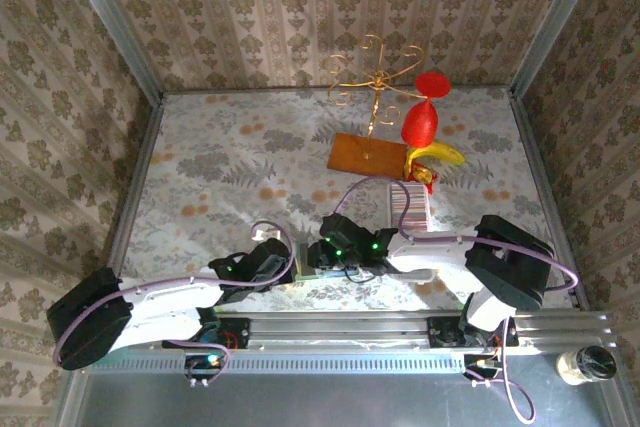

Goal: Put the credit cards into the card holder

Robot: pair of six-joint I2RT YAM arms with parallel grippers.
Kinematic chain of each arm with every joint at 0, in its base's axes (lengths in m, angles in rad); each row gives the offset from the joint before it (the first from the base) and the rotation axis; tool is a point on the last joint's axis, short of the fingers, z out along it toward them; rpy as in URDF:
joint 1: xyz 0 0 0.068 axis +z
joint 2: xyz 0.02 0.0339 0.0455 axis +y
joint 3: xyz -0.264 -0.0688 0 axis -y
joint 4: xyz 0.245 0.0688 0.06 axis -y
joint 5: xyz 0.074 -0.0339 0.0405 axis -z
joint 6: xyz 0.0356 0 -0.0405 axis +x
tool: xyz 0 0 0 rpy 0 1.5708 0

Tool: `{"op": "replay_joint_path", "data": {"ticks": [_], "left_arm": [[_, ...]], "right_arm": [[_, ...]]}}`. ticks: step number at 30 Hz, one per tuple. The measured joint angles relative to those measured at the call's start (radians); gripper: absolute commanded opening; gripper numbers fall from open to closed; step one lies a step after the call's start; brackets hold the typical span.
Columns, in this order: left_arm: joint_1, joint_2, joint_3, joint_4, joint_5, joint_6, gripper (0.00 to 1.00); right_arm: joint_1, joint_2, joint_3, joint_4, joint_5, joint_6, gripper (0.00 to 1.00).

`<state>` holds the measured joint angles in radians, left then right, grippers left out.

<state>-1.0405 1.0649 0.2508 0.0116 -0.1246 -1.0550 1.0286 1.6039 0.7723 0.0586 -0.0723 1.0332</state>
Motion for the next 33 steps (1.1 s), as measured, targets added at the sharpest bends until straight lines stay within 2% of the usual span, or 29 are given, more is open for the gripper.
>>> {"op": "replay_joint_path", "data": {"ticks": [9,14,19,28,33], "left_arm": [[-0.002,-0.034,-0.03,0.026,-0.006,-0.023,0.0],[-0.007,-0.105,-0.055,-0.011,-0.007,-0.031,0.0],[-0.005,-0.262,-0.095,-0.067,-0.012,-0.057,0.02],[-0.001,-0.655,-0.15,-0.258,-0.064,-0.112,0.08],[0.002,-0.786,-0.149,-0.267,-0.079,-0.129,0.11]], "right_arm": [[0.0,0.019,0.0,0.063,-0.029,0.023,0.35],[0.0,0.041,0.0,0.089,-0.043,0.037,0.35],[0.0,0.047,0.0,0.105,-0.05,0.045,0.35],[0.006,0.055,0.017,0.141,-0.08,0.044,0.39],[0.006,0.082,0.082,0.175,-0.134,0.041,0.41]]}}
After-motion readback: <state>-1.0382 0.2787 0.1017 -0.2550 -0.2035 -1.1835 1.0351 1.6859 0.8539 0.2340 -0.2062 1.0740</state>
